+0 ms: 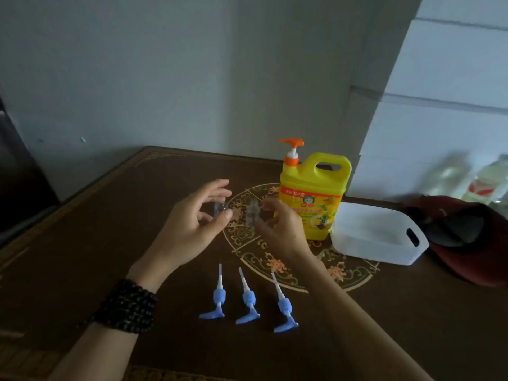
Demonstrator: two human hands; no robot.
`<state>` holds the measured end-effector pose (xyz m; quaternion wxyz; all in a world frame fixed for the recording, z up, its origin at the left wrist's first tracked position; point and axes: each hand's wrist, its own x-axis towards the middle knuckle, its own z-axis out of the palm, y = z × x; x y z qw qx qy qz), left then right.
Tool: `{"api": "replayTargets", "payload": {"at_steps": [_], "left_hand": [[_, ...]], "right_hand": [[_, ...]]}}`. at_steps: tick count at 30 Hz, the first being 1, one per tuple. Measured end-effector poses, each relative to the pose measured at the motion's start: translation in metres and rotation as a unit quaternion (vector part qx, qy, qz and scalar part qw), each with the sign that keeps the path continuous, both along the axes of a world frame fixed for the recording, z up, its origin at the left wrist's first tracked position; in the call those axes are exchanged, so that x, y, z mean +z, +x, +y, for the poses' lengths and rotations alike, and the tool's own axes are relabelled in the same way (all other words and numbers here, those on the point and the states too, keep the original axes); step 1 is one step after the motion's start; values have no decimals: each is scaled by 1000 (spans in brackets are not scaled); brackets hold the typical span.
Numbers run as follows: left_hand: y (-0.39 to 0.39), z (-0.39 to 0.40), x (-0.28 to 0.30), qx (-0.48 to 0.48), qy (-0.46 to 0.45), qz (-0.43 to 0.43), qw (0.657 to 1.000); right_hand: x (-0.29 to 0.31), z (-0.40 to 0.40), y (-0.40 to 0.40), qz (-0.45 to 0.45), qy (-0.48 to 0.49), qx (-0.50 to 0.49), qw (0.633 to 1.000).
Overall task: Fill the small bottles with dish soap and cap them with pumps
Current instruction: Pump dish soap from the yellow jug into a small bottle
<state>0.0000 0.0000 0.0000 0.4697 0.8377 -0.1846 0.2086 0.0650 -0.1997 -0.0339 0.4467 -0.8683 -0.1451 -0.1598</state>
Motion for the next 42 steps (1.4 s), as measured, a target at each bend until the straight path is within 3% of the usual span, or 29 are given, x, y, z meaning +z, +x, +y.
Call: {"api": "replayTargets", "payload": {"at_steps": [4, 8, 12, 17, 23, 27, 33, 36, 39, 42], "left_hand": [[13, 14, 0, 34, 6, 5, 999], [28, 28, -2, 48, 12, 10, 999], [36, 35, -10, 58, 15, 14, 998], [46, 30, -17, 68, 11, 22, 997], [57, -6, -1, -20, 38, 54, 998], [62, -24, 11, -56, 5, 44, 997], [82, -45, 30, -78, -42, 44, 995], [99, -46, 39, -51, -54, 52, 996], [121, -43, 45, 23, 35, 27, 999], [140, -44, 48, 71, 120, -6, 990]], "right_hand": [[-9, 29, 52, 98, -150, -25, 983], [-23, 46, 84, 141, -166, -69, 974], [-24, 41, 83, 129, -123, -71, 981], [9, 11, 44, 45, -39, 17, 998], [51, -24, -2, 15, -22, 125, 992], [58, -33, -4, -2, -1, 94, 996], [76, -41, 13, -7, 128, 55, 990], [91, -44, 22, -55, 83, 33, 994], [112, -54, 39, -190, -53, -36, 980], [125, -62, 61, -211, -175, -16, 961]]}}
